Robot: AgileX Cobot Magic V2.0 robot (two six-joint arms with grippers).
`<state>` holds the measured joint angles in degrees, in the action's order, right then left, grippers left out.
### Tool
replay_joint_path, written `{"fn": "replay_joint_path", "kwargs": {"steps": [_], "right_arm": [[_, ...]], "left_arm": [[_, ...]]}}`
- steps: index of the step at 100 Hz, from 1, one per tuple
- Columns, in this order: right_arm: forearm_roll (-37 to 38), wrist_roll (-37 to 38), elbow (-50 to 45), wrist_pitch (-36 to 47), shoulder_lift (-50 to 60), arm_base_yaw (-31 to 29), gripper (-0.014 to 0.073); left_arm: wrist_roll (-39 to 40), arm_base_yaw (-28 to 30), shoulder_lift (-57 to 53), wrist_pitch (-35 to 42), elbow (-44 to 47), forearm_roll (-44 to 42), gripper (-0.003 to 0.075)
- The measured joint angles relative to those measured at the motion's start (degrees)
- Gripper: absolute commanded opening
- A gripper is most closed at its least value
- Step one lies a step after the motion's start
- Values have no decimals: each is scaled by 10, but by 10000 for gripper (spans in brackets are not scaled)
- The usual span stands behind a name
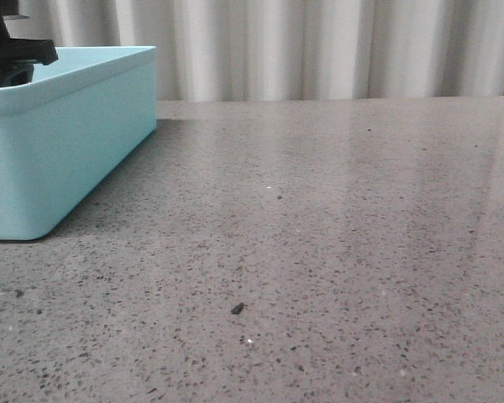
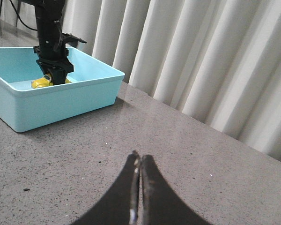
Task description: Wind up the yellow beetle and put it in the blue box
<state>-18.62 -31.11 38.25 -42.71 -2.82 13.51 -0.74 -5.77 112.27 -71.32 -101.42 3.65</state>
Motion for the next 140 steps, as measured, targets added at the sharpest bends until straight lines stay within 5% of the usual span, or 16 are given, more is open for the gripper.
{"fn": "replay_joint_path", "kwargs": {"steps": [18,44,64,87,108,140], "right_arm": [[0,0,0,0,0,0,-43],[0,0,0,0,0,0,-43],[0,0,0,-4,0,0,-43],[0,0,0,-24,0,0,-43],[0,0,0,-27,0,0,-43],[-14,0,0,-27,0,0,-43]], "left_arm": [[0,0,4,0,0,-1,468],[0,0,4,1,-9,-2,498],[0,0,-28,17,-62,34,475],[0,-32,-151,125,-82,74,303],[-40,-117,-269,143,-79,73,193],[-44,-283,-498,171,124,-37,165]]}}
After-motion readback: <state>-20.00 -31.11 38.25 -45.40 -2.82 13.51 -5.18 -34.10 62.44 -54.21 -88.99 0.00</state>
